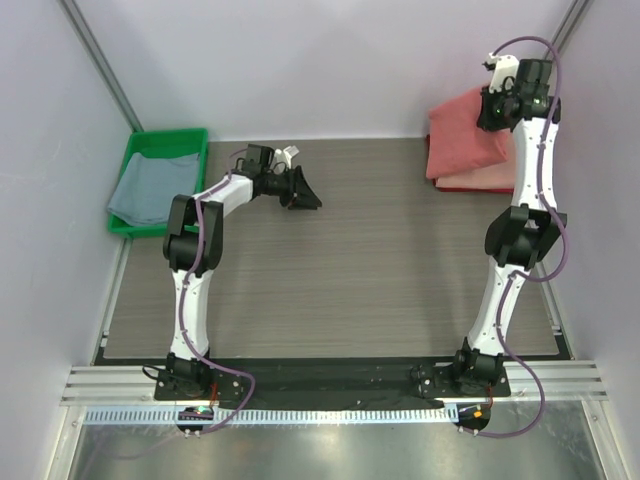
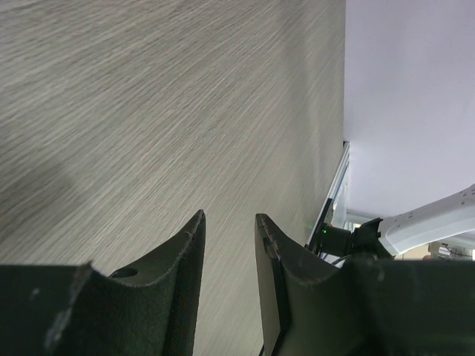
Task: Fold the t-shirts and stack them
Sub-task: Neatly place the folded tshirt to the corner
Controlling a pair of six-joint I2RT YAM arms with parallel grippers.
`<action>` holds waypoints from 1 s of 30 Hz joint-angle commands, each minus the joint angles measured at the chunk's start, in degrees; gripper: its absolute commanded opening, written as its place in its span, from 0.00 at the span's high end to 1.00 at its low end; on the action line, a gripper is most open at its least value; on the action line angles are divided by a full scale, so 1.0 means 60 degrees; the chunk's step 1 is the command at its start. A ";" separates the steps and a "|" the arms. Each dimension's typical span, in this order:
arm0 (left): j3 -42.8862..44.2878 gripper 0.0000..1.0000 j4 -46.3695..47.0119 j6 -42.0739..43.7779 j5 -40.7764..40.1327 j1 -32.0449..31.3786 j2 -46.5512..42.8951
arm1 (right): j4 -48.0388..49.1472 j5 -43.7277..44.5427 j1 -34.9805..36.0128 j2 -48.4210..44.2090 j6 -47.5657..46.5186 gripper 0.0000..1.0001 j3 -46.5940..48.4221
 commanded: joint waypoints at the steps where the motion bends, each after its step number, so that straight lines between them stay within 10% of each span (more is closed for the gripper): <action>1: 0.0062 0.66 0.0305 -0.0049 0.0204 -0.0058 -0.0502 | 0.0526 0.0093 -0.0304 -0.0298 0.0218 0.99 0.0672; 30: -0.0128 0.65 -0.0501 0.0742 -0.0249 -0.0424 -0.0883 | 0.3910 0.2506 -0.0803 0.1812 0.0248 0.99 0.0893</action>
